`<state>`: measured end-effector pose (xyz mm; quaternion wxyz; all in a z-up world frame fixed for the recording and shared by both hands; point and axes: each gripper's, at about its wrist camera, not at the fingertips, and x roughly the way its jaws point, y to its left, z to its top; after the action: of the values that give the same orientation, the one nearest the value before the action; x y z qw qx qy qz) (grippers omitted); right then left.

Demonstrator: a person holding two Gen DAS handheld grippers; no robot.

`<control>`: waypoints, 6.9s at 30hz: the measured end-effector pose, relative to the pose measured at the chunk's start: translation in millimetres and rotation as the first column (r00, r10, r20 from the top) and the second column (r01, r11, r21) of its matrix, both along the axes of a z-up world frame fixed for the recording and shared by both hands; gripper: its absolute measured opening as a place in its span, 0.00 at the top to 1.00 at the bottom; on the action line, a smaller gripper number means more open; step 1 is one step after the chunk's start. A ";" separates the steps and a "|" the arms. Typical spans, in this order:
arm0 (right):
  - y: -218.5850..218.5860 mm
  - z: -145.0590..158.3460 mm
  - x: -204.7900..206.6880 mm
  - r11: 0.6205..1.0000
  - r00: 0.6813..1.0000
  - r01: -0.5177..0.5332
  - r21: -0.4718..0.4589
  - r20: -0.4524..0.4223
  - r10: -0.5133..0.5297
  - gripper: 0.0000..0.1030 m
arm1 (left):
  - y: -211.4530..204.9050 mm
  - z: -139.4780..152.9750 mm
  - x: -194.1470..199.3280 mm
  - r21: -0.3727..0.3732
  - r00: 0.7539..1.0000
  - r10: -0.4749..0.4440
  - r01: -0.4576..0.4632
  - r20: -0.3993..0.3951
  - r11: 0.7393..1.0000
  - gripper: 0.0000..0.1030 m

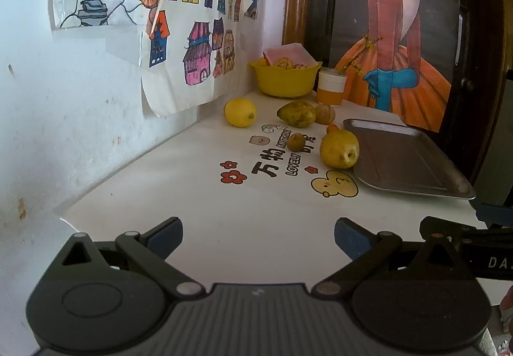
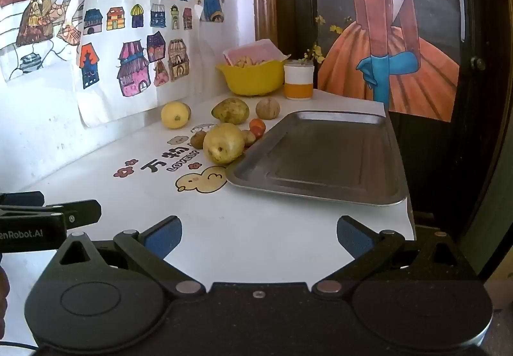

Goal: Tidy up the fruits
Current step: 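Move both grippers toward the loose fruits beside the metal tray, then grasp the large yellow pear with the right gripper while the left gripper grasps a small brown fruit, then carry both fruits over the metal tray and open both grippers to release them, then withdraw both grippers from the tray toward the remaining fruits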

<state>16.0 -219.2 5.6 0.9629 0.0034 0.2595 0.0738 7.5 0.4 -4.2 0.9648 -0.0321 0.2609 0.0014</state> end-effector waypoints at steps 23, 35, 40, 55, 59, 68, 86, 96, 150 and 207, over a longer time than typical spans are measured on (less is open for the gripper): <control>-3.2 13.5 32.1 0.997 0.997 -0.072 -0.025 0.013 0.072 0.01 | -4.4 9.1 41.2 0.080 0.999 0.014 -0.010 -0.050 0.997 0.00; -11.4 21.5 75.5 0.976 0.975 -0.216 -0.033 0.045 0.217 0.01 | 0.8 14.1 97.6 0.070 0.990 -0.006 0.017 -0.144 0.997 0.00; -5.9 33.9 105.0 0.941 0.944 -0.328 -0.084 0.014 0.331 0.01 | 2.1 29.2 132.0 0.065 0.990 -0.038 0.047 -0.134 0.997 0.00; 42.0 11.6 161.5 0.874 0.906 -0.423 -0.238 -0.082 0.416 0.12 | 4.0 11.2 226.5 -0.049 0.961 -0.204 0.198 -0.188 0.979 0.01; 45.6 8.3 173.9 0.885 0.910 -0.415 -0.212 -0.097 0.404 0.20 | 1.1 2.7 239.7 -0.070 0.951 -0.232 0.222 -0.203 0.972 0.07; 57.3 -1.8 185.5 0.888 0.910 -0.414 -0.200 -0.123 0.396 0.33 | -9.4 -11.9 250.4 -0.079 0.931 -0.294 0.283 -0.217 0.956 0.32; 53.7 -2.4 184.0 0.905 0.915 -0.399 -0.144 -0.124 0.383 0.43 | -16.1 1.8 240.8 -0.031 0.939 -0.271 0.270 -0.214 0.962 0.72; -7.5 57.7 170.0 0.942 0.942 -0.336 0.007 -0.012 0.336 0.43 | -48.9 58.3 235.2 -0.002 0.947 -0.284 0.287 -0.150 0.958 0.72; -132.6 10.0 254.8 0.970 0.976 -0.210 -0.125 0.027 0.215 0.09 | -154.0 26.3 319.3 -0.052 0.940 -0.331 0.328 -0.083 0.943 0.10; 67.8 35.7 117.5 0.960 0.958 -0.277 -0.043 -0.092 0.272 0.01 | 58.8 36.5 168.4 0.020 0.983 -0.088 0.092 -0.158 0.996 0.01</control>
<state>133.5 -151.3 41.3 0.9311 -0.0561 0.3004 0.1992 175.9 59.3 32.3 0.9407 -0.0068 0.3374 -0.0359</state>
